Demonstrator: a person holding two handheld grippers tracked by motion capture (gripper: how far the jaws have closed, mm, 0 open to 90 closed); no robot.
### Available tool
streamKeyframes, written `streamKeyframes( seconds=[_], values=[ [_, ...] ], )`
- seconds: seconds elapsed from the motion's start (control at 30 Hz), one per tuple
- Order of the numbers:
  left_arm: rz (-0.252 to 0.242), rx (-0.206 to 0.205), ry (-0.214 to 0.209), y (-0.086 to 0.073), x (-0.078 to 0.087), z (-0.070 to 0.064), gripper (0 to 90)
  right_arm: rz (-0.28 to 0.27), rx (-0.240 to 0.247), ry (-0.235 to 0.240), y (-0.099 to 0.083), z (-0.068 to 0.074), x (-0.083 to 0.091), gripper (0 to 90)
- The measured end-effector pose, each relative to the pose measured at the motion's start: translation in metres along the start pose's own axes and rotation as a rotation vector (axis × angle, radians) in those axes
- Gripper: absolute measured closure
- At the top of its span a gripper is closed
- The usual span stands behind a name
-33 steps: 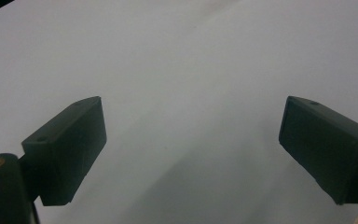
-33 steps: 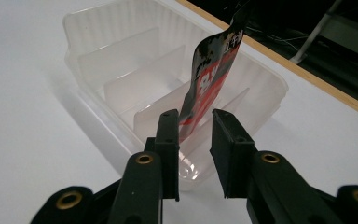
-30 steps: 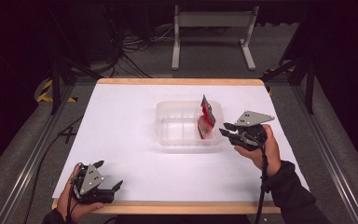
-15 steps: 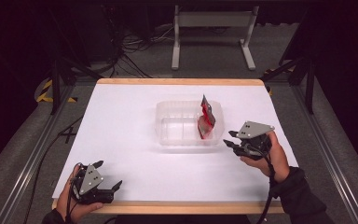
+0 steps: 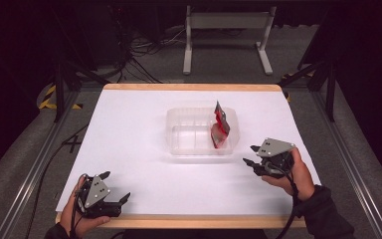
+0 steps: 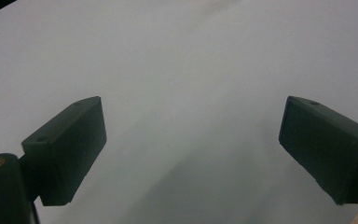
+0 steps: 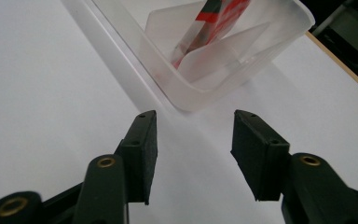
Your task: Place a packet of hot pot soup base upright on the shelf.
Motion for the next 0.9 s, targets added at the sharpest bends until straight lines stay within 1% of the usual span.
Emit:
streamKeyframes(
  seconds=[0.1, 0.17, 0.2, 0.37, 0.7, 0.73, 0.8, 0.87, 0.9],
  values=[
    [0.0, -0.001, 0.001, 0.0, 0.0, 0.0, 7.9, 0.002, -0.005, -0.005, -0.007, -0.001, 0.0, 47.6],
    [0.0, -0.001, 0.001, 0.0, 0.0, 0.0, 7.9, 0.001, -0.012, -0.007, -0.012, -0.001, 0.0, 43.6],
    [0.001, -0.001, 0.0, 0.0, 0.0, 0.0, 7.9, -0.002, -0.014, -0.011, -0.014, -0.002, 0.001, 43.3],
    [0.001, -0.001, 0.0, 0.0, 0.0, 0.0, 7.9, -0.021, -0.046, -0.016, -0.029, -0.004, 0.002, 37.9],
    [-0.001, -0.002, 0.004, -0.001, 0.002, 0.001, 7.9, -0.038, -0.106, -0.055, -0.062, -0.008, 0.006, 25.5],
    [-0.004, 0.003, 0.004, -0.001, 0.002, 0.0, 7.9, -0.038, -0.106, -0.061, -0.064, -0.009, 0.007, 23.8],
    [-0.007, -0.002, 0.005, 0.0, 0.002, 0.001, 7.9, -0.039, -0.112, -0.078, -0.07, -0.01, 0.009, 22.0],
    [-0.006, -0.003, 0.006, 0.0, 0.003, 0.001, 7.8, -0.057, -0.144, -0.08, -0.075, -0.011, 0.011, 20.7],
    [-0.008, -0.001, 0.006, 0.0, 0.003, 0.001, 7.8, -0.06, -0.152, -0.087, -0.078, -0.011, 0.011, 20.2]
  ],
)
Point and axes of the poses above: each handheld gripper's, and its own axes: x roughly backward along the jaws, y roughly out of its top, z roughly to its left, the point moved 3 cm from there along -x, roughly forward along the jaws, and after that the axes turned 9 degrees about -y, right-handed, at the moved point
